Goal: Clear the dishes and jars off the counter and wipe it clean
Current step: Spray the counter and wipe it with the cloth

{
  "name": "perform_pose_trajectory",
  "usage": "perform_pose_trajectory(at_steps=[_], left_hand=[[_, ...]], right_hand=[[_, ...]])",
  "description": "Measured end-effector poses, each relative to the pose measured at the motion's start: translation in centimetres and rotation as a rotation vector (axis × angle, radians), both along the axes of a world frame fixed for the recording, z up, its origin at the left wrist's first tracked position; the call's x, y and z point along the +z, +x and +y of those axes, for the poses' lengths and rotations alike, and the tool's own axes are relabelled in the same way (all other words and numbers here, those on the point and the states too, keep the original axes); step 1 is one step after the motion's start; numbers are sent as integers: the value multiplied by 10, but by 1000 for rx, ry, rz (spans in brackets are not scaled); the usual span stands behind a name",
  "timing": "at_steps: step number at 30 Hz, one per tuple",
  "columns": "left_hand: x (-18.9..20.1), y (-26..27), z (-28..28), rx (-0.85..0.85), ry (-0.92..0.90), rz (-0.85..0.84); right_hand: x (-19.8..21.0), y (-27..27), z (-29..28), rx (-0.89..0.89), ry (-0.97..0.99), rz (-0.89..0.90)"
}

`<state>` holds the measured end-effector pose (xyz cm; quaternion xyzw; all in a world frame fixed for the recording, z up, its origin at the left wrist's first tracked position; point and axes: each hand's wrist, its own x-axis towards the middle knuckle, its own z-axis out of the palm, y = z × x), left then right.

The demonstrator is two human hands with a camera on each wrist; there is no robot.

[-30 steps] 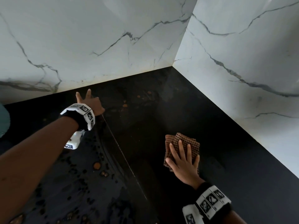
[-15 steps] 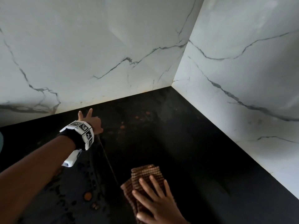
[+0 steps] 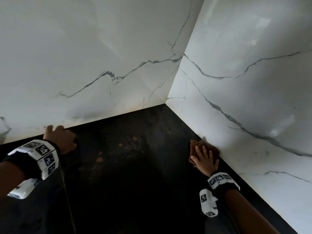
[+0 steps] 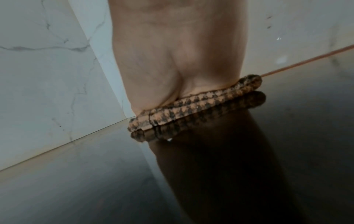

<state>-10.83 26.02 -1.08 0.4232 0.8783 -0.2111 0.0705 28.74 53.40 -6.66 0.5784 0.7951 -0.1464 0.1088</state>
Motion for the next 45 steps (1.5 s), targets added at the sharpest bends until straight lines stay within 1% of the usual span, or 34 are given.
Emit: perform_pose_trajectory(at_steps=[3, 5, 9, 13, 19, 24, 29, 31, 33, 35, 37, 42, 45], left_hand=[[-5, -5, 2, -12, -17, 16], [-8, -8, 5, -19, -14, 16], [-11, -11, 13, -45, -16, 65], [-15, -19, 20, -48, -59, 18], [-20, -32, 13, 13, 14, -112], [-28, -41, 10, 36, 63, -161], [-34, -46, 7, 6, 186, -212], [-33, -46, 9, -12, 178, -195], [-29, -41, 11, -33, 140, -164], [-26, -34, 13, -44, 113, -141], [-22, -26, 13, -11, 92, -137], [-17, -21, 8, 35, 90, -151], [-16, -19, 7, 48, 64, -146]], right_hand=[[1, -22, 27, -9, 14, 1], [0, -38, 38, 28, 17, -36], [3, -78, 60, 77, -13, -53], [7, -120, 77, 66, -82, -33], [7, -188, 105, 52, -115, 18], [5, -237, 127, 65, -116, 60], [-1, -267, 145, 101, -94, 16], [-1, -270, 146, 107, -93, 12], [-1, -270, 142, 120, -112, 23], [0, -271, 130, 171, -122, 1], [3, -275, 108, 242, -126, -45], [10, -292, 25, 434, -178, -64], [9, -304, -29, 614, -213, -84]])
